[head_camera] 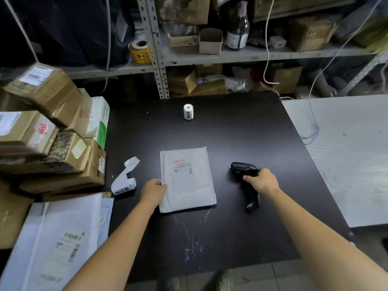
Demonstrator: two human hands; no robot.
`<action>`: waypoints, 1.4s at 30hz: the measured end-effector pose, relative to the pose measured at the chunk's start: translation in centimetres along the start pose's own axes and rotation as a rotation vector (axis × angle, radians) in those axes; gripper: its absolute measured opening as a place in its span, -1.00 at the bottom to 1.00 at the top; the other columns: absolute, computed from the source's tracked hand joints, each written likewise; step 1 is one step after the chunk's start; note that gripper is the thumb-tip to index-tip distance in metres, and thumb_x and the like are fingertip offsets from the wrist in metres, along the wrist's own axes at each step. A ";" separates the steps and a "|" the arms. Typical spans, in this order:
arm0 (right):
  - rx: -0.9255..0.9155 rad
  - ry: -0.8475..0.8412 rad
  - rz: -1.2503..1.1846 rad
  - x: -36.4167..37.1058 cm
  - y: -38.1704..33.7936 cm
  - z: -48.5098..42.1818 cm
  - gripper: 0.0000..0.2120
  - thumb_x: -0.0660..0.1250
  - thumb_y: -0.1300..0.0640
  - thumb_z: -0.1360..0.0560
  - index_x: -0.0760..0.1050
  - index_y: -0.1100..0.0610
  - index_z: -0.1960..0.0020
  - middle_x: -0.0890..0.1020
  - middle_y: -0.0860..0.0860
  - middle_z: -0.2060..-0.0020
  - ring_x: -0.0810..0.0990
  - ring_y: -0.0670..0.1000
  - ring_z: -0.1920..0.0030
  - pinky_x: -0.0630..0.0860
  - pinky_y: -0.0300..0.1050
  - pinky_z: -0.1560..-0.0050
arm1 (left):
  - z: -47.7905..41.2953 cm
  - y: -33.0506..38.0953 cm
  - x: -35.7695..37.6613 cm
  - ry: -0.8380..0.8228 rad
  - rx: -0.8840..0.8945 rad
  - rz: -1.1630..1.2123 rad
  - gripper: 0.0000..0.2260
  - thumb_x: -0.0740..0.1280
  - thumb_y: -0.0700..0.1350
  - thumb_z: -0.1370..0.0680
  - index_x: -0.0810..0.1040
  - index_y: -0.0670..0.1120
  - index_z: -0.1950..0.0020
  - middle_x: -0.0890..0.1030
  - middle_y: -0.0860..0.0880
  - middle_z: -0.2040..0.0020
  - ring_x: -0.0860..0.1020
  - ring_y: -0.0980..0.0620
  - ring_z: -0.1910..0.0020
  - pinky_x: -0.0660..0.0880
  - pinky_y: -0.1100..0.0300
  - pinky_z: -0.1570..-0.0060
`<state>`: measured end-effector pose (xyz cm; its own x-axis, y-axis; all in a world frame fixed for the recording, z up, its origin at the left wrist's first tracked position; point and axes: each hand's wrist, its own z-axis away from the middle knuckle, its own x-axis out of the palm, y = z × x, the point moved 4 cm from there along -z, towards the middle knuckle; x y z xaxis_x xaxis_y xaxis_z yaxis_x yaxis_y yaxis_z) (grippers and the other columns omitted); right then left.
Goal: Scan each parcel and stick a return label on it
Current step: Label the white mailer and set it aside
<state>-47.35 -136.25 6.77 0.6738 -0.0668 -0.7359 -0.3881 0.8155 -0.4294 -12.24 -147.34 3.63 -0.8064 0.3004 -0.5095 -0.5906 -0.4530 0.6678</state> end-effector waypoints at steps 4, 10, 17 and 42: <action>-0.182 0.194 0.133 -1.8 -2.9 2.1 -0.48 0.33 -0.08 -0.50 0.42 0.19 -0.36 0.46 0.14 -0.28 0.42 0.19 -0.29 0.46 0.05 -0.14 | 0.7 -0.1 -2.2 0.005 0.034 -0.035 -0.84 0.30 -0.12 -0.51 0.54 0.05 -0.07 0.61 0.04 0.00 0.61 -0.02 0.02 0.57 0.01 -0.08; -0.481 0.026 0.208 2.8 -12.1 6.2 -0.65 0.26 0.03 -0.54 0.52 0.12 -0.27 0.63 0.06 -0.17 0.58 0.11 -0.14 0.47 -0.07 -0.08 | 0.8 -2.3 -9.3 0.169 0.027 -0.023 -0.88 0.28 -0.10 -0.55 0.59 0.03 -0.02 0.65 -0.14 -0.01 0.61 -0.18 0.02 0.54 0.02 -0.03; -0.656 -0.275 0.231 16.3 -21.0 11.9 -0.69 0.26 0.03 -0.52 0.55 0.12 -0.20 0.66 0.03 -0.05 0.61 0.08 -0.10 0.49 -0.11 -0.06 | -0.2 -7.6 -14.9 0.226 -0.091 -0.068 -0.80 0.31 -0.05 -0.52 0.63 0.01 -0.10 0.67 -0.09 -0.02 0.61 -0.13 -0.02 0.57 0.03 -0.05; -0.446 -0.442 -0.376 21.7 -28.1 8.7 -0.70 0.37 0.35 -0.53 0.45 0.17 0.35 0.51 -0.13 0.53 0.47 -0.26 0.53 0.36 -0.44 0.46 | -5.7 -5.0 -13.5 0.157 0.241 0.076 -0.72 0.46 -0.10 -0.47 0.57 0.00 -0.17 0.49 0.05 -0.10 0.53 0.07 0.03 0.47 0.22 0.01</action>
<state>-16.35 -155.66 7.40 0.9663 0.0187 -0.2569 -0.2359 0.4649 -0.8534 1.81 -153.90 4.10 -0.8450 0.1312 -0.5184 -0.5342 -0.2517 0.8070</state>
